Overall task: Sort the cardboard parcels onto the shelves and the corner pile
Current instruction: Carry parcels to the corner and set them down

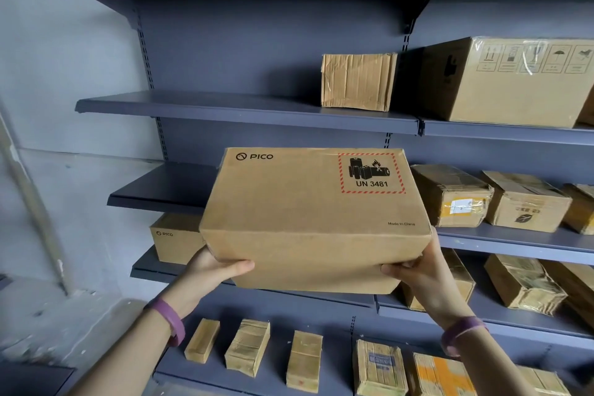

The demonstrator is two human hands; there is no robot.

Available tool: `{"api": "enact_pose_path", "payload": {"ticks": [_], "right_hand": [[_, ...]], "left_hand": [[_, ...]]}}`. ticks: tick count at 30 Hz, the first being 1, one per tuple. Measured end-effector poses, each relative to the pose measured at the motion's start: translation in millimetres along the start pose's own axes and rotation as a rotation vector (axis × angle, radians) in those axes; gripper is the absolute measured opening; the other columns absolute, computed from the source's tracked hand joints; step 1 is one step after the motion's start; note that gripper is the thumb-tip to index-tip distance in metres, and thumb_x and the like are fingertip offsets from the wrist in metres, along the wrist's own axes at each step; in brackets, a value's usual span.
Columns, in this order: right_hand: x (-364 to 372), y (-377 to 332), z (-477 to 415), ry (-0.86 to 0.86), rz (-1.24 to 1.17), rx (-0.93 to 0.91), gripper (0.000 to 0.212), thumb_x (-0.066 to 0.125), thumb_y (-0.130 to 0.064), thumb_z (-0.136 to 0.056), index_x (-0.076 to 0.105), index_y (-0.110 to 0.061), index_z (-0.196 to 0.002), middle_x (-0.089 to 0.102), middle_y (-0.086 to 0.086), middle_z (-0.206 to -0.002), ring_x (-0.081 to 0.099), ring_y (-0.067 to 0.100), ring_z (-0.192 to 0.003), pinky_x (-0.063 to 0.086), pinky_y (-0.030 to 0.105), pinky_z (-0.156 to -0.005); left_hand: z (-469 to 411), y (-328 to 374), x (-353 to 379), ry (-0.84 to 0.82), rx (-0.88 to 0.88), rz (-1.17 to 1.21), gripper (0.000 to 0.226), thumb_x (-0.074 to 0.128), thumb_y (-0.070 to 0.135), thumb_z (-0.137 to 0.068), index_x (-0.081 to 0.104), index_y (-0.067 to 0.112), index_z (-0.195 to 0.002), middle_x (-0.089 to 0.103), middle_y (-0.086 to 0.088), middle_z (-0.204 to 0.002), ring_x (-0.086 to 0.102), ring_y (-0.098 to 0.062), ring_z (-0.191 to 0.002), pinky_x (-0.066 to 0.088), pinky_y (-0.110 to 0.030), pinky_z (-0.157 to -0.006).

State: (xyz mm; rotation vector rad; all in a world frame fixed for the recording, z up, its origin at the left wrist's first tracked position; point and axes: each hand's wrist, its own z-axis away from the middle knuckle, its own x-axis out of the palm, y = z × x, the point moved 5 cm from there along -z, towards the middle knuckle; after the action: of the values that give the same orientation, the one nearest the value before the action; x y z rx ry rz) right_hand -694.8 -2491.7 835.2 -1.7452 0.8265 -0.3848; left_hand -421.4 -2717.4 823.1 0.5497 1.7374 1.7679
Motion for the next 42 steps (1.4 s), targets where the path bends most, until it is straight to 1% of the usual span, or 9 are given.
{"api": "enact_pose_path", "payload": {"ticks": [3,8,15,21,24,29,35,38,42], "right_hand": [[-4,7,-1,0.037,0.033,-0.003,0.076,0.074,0.022,-0.067,0.044,-0.03,-0.113,0.06,0.001,-0.11,0.061,0.008,-0.098,0.056,0.033,-0.079],[-6,20,2,0.087,0.098,0.004,0.077,0.089,-0.008,-0.06,0.047,-0.012,-0.125,0.056,0.015,-0.119,0.061,0.025,-0.109,0.059,0.033,-0.08],[13,16,3,0.207,0.158,-0.08,0.059,0.077,0.019,-0.066,0.046,-0.001,-0.112,0.048,-0.008,-0.102,0.055,-0.008,-0.095,0.045,0.004,-0.072],[24,-8,-3,0.227,0.082,-0.151,0.058,0.073,0.025,-0.067,0.049,-0.022,-0.092,0.059,-0.016,-0.092,0.059,-0.015,-0.083,0.045,0.002,-0.067],[27,-12,-10,0.205,0.1,-0.167,0.063,0.073,0.023,-0.07,0.049,-0.03,-0.095,0.057,-0.017,-0.092,0.059,-0.015,-0.082,0.045,0.002,-0.064],[25,-4,-17,0.139,0.077,-0.159,0.052,0.06,0.014,-0.087,0.05,-0.011,-0.132,0.063,-0.018,-0.109,0.058,-0.012,-0.101,0.052,0.013,-0.078],[21,3,-22,0.12,-0.182,0.008,0.024,0.058,0.001,-0.096,0.066,-0.018,-0.109,0.074,-0.011,-0.083,0.068,0.0,-0.075,0.05,0.01,-0.058],[31,17,-26,0.029,-0.274,0.196,0.028,0.072,-0.01,-0.089,0.061,-0.018,-0.114,0.07,-0.002,-0.103,0.069,0.006,-0.087,0.051,0.009,-0.064],[47,16,-26,-0.072,-1.017,0.447,0.046,0.034,-0.04,-0.106,0.068,-0.009,-0.104,0.071,0.016,-0.102,0.074,0.029,-0.08,0.06,0.036,-0.055]], "left_hand": [[-1,-5,0,0.021,-0.071,0.171,0.006,0.056,0.017,-0.098,0.054,0.013,-0.101,0.066,0.002,-0.111,0.06,-0.023,-0.102,0.041,-0.036,-0.098],[-7,-1,-3,0.125,-0.074,0.376,0.021,0.031,0.023,-0.108,0.049,0.019,-0.098,0.052,-0.004,-0.104,0.058,-0.019,-0.09,0.058,-0.034,-0.07],[-6,23,-6,0.043,0.055,0.525,0.01,0.056,0.024,-0.096,0.054,0.014,-0.098,0.06,0.0,-0.11,0.055,-0.017,-0.12,0.052,-0.048,-0.094],[-17,5,-4,-0.102,-0.15,0.318,0.102,0.07,0.079,-0.065,0.031,0.038,-0.15,0.042,0.0,-0.15,0.06,-0.035,-0.121,0.037,-0.055,-0.111],[-22,9,-3,0.012,-0.022,0.597,0.064,0.075,0.044,-0.081,0.051,0.027,-0.139,0.053,0.0,-0.144,0.067,-0.032,-0.113,0.041,-0.05,-0.109],[-26,17,-5,0.079,0.083,0.892,0.093,0.101,0.025,-0.044,0.061,0.013,-0.128,0.063,-0.01,-0.134,0.063,-0.032,-0.118,0.059,-0.044,-0.087],[-27,21,-13,0.083,0.196,0.958,0.032,0.073,0.018,-0.071,0.075,0.017,-0.103,0.065,-0.011,-0.13,0.068,-0.024,-0.111,0.061,-0.034,-0.074],[-27,26,-16,0.036,0.242,0.935,0.054,0.096,0.024,-0.052,0.078,0.018,-0.103,0.066,-0.011,-0.128,0.067,-0.025,-0.114,0.061,-0.035,-0.077],[-27,27,-14,-0.045,0.232,0.944,0.088,0.102,0.032,-0.042,0.069,0.015,-0.122,0.066,-0.012,-0.129,0.064,-0.026,-0.118,0.056,-0.042,-0.092]]}}
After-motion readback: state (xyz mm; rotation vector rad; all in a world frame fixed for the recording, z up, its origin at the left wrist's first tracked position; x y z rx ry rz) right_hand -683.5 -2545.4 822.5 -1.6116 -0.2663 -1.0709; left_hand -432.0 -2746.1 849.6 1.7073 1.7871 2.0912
